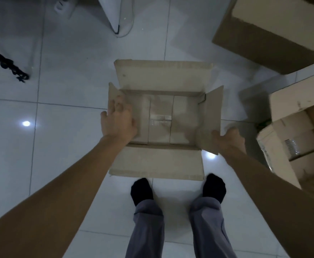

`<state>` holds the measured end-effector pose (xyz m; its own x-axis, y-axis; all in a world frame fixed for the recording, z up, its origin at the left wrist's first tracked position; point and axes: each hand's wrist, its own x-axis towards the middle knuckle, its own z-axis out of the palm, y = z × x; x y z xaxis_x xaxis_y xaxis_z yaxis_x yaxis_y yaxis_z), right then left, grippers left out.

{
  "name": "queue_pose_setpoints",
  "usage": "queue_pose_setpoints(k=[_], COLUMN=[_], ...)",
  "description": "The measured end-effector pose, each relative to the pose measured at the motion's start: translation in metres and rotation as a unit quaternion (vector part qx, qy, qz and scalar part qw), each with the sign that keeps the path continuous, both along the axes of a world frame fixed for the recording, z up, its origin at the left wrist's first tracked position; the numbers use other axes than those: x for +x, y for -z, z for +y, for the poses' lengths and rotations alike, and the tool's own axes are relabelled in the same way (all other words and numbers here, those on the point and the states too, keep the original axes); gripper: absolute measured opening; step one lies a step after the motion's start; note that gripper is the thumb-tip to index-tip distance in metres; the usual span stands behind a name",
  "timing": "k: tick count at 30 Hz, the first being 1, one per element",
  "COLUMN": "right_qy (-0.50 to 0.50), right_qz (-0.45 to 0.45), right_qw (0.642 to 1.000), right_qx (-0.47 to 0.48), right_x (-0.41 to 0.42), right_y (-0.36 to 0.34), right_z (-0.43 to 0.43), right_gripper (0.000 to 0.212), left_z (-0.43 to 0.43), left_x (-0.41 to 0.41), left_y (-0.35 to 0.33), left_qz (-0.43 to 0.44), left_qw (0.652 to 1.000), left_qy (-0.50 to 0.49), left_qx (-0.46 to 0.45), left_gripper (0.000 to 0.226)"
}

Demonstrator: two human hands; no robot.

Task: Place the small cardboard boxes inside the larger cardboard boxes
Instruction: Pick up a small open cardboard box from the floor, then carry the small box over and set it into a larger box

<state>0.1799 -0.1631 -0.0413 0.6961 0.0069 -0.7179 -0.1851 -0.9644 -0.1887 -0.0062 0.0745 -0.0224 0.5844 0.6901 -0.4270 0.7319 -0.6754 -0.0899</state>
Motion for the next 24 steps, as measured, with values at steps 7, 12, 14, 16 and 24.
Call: queue_pose_setpoints(k=[7,12,14,16,24], right_qy=[0.062,0.186,0.225,0.27,0.519], right_qz=[-0.057,-0.07,-0.065,-0.055,0.012], right_qw=[0.995,0.977,0.968,0.956,0.849], right_qx=[0.056,0.081,0.09,0.097,0.096], right_x=[0.007,0.039,0.049,0.058,0.057], right_y=[-0.064,-0.092,-0.096,-0.095,-0.067], right_z=[-0.087,-0.183,-0.222,-0.261,-0.379], right_gripper=[0.062,0.051,0.048,0.043,0.026], left_z=[-0.097,-0.188,-0.222,-0.253,-0.334], left_x=[0.081,0.15,0.175,0.197,0.262], left_y=[-0.065,-0.079,-0.078,-0.072,-0.025], left_qz=[-0.155,-0.16,-0.16,-0.137,-0.065], left_qw=[0.976,0.956,0.946,0.937,0.927], left_qy=[0.015,0.098,0.131,0.139,0.027], left_qx=[-0.152,-0.227,-0.251,-0.29,-0.369], left_gripper=[0.031,0.036,0.034,0.03,0.013])
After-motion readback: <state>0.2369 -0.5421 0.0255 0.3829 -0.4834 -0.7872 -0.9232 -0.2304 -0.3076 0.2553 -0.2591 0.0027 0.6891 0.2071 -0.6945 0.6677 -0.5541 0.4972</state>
